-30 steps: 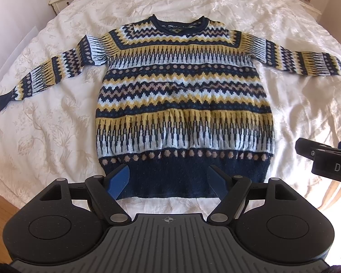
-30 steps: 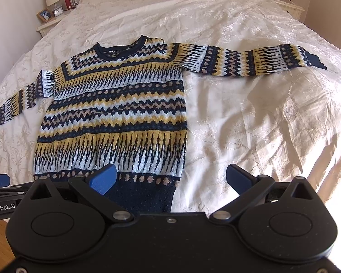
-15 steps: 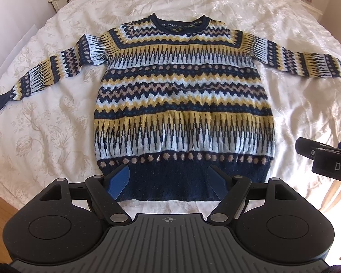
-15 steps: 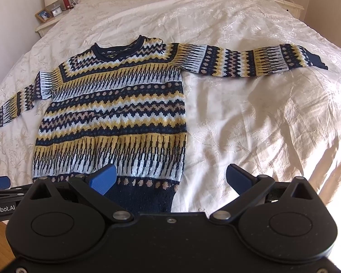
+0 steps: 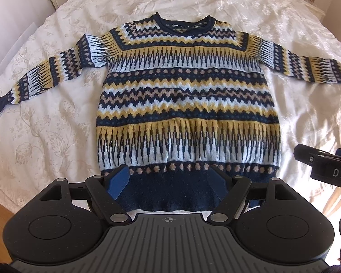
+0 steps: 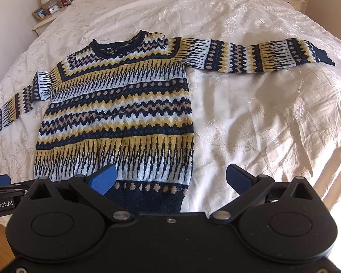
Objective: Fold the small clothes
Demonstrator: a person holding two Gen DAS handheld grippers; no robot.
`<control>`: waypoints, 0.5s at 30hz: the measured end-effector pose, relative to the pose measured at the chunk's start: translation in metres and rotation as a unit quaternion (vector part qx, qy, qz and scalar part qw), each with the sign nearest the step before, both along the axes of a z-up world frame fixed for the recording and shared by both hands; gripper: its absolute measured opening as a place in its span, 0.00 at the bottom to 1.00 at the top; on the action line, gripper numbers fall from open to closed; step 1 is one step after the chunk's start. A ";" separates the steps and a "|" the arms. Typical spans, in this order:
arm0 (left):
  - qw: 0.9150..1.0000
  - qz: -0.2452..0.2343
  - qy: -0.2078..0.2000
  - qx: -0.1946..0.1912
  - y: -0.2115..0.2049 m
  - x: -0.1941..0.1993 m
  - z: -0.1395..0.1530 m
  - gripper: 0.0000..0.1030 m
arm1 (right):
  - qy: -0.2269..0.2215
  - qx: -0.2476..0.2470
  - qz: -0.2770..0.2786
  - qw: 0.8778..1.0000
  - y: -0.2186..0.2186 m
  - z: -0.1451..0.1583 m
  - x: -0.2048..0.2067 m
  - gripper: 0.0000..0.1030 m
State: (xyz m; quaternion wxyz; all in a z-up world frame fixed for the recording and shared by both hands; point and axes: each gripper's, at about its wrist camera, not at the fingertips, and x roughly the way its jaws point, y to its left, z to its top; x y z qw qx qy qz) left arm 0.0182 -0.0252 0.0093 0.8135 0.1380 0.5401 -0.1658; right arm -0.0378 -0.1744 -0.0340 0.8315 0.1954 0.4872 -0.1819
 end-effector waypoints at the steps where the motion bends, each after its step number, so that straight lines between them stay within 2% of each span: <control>1: 1.000 0.000 0.001 0.000 0.000 0.004 0.000 0.73 | 0.000 0.000 -0.001 1.000 0.000 0.001 0.003 0.99; 9: 1.000 0.001 0.002 -0.006 0.002 0.038 0.003 0.73 | 0.002 0.016 -0.014 1.000 -0.002 0.000 0.029 0.99; 15: 1.000 -0.002 -0.002 -0.015 0.005 0.068 0.002 0.69 | -0.012 0.048 -0.049 0.998 -0.015 -0.007 0.046 0.99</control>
